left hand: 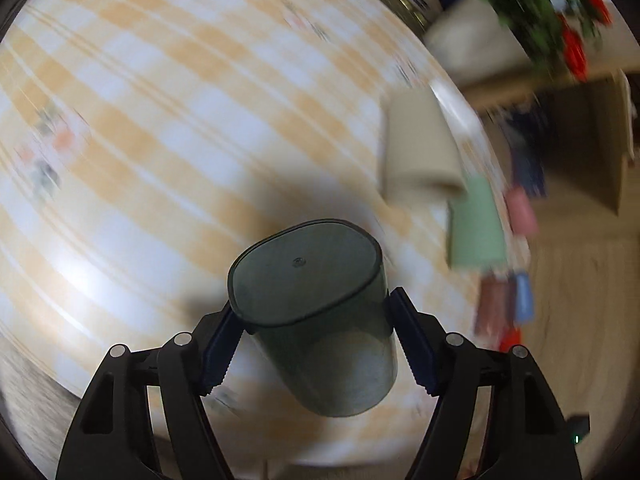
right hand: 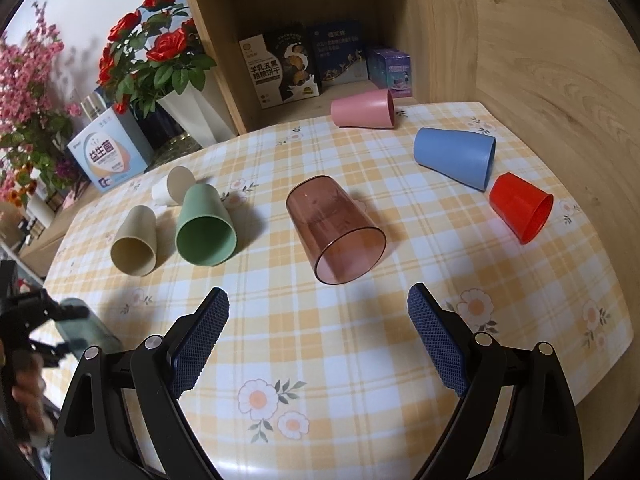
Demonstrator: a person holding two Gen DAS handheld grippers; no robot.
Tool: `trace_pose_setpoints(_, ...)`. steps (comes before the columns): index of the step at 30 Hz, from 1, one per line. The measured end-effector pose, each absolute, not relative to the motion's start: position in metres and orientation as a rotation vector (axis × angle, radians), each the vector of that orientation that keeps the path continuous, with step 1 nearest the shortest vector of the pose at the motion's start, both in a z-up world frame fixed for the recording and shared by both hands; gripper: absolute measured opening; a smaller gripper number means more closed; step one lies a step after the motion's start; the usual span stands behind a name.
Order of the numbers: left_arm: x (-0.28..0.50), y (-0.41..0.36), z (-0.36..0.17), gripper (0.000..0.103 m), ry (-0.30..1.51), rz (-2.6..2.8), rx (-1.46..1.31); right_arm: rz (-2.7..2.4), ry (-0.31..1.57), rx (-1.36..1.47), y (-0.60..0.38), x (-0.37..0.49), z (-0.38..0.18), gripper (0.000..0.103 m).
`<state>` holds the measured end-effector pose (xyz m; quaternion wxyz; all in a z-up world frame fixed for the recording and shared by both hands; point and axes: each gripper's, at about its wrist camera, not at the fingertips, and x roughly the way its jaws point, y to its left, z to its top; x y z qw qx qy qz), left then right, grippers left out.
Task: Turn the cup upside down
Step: 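Close the left tool on the teal cup and lift it upright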
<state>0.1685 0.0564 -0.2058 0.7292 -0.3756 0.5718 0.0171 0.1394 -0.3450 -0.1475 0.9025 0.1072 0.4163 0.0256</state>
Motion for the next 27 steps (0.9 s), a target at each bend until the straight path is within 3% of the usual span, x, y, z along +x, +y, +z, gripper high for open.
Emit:
trace_pose_setpoints(12,0.179,-0.102,-0.220,0.069,1.404,-0.259,-0.680,-0.026,0.853,0.268,-0.388,0.127,-0.150,0.088)
trace_pose_setpoints(27,0.195,-0.160,-0.230,0.069,1.438,-0.362,-0.608,-0.070,0.869,0.281,-0.410,0.125,-0.157,0.088)
